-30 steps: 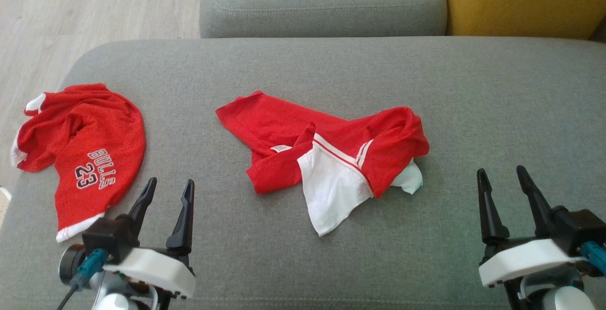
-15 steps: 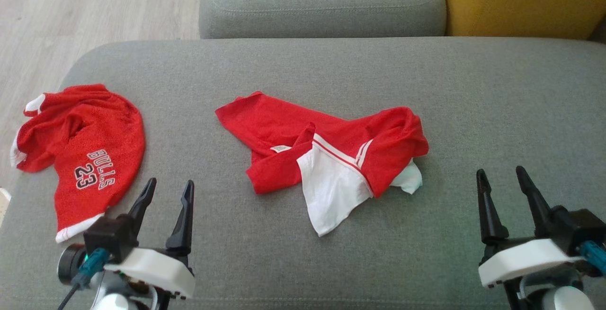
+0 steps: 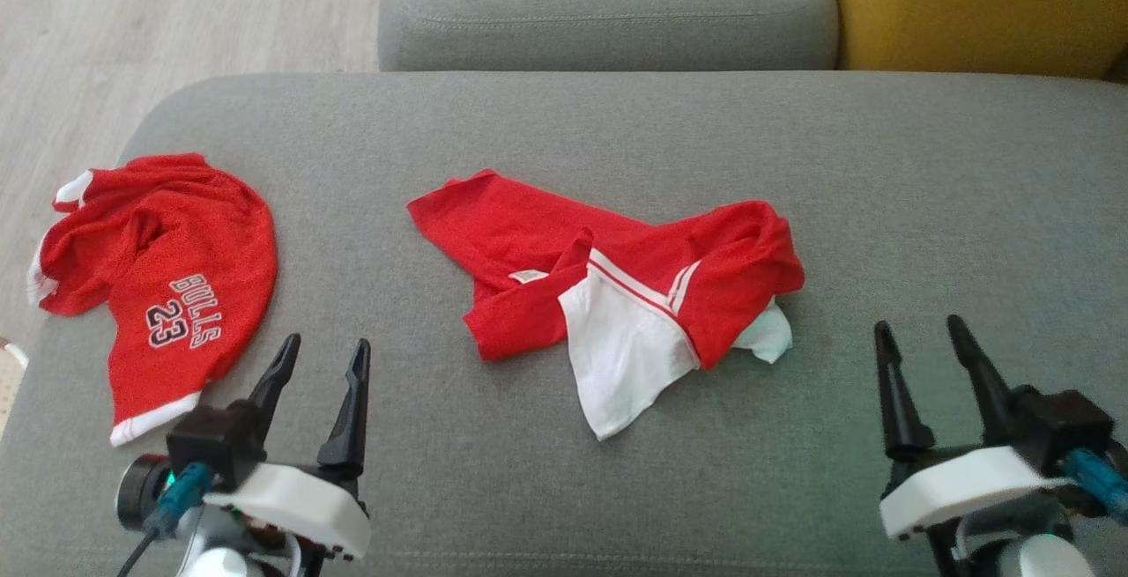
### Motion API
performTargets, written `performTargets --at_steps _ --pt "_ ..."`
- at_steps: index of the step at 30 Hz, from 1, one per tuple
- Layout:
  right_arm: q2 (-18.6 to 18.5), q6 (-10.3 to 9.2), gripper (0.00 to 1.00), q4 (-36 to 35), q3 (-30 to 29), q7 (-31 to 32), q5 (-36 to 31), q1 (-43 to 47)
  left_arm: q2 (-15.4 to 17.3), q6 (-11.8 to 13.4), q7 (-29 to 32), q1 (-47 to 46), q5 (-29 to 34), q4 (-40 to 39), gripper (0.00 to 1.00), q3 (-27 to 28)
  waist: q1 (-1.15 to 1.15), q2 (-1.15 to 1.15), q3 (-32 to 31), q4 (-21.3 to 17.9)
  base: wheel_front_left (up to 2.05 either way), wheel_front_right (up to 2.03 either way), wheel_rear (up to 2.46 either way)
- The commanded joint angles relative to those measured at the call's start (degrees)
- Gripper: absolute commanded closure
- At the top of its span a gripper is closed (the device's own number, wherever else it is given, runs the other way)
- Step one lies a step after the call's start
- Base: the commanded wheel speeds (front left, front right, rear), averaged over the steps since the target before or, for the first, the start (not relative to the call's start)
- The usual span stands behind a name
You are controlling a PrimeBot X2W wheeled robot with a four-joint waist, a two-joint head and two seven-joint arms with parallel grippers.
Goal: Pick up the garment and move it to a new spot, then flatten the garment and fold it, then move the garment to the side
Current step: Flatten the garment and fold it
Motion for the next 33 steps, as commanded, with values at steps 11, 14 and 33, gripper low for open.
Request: performTargets --at_steps 11,14,33 --pt "-0.32 -0.04 0.00 3.33 13.03 0.86 0.23 -5.21 0.71 -0.80 -0.70 -7.02 0.68 -2.38 0.00 0.79 0.00 0.00 4.78 3.91 0.00 0.00 0.00" --pt "-0.32 -0.04 0.00 6.37 17.77 0.70 0.87 -6.98 0.26 -1.32 -1.23 -8.56 0.80 -2.26 0.00 0.40 0.00 0.00 6.69 5.29 0.00 0.00 0.00" --pt "-0.32 -0.04 1.00 29.65 22.75 6.68 1.26 -18.89 -1.94 -3.50 -4.23 -14.47 0.86 1.65 0.00 0.97 0.00 0.00 13.87 8.03 0.00 0.00 0.00"
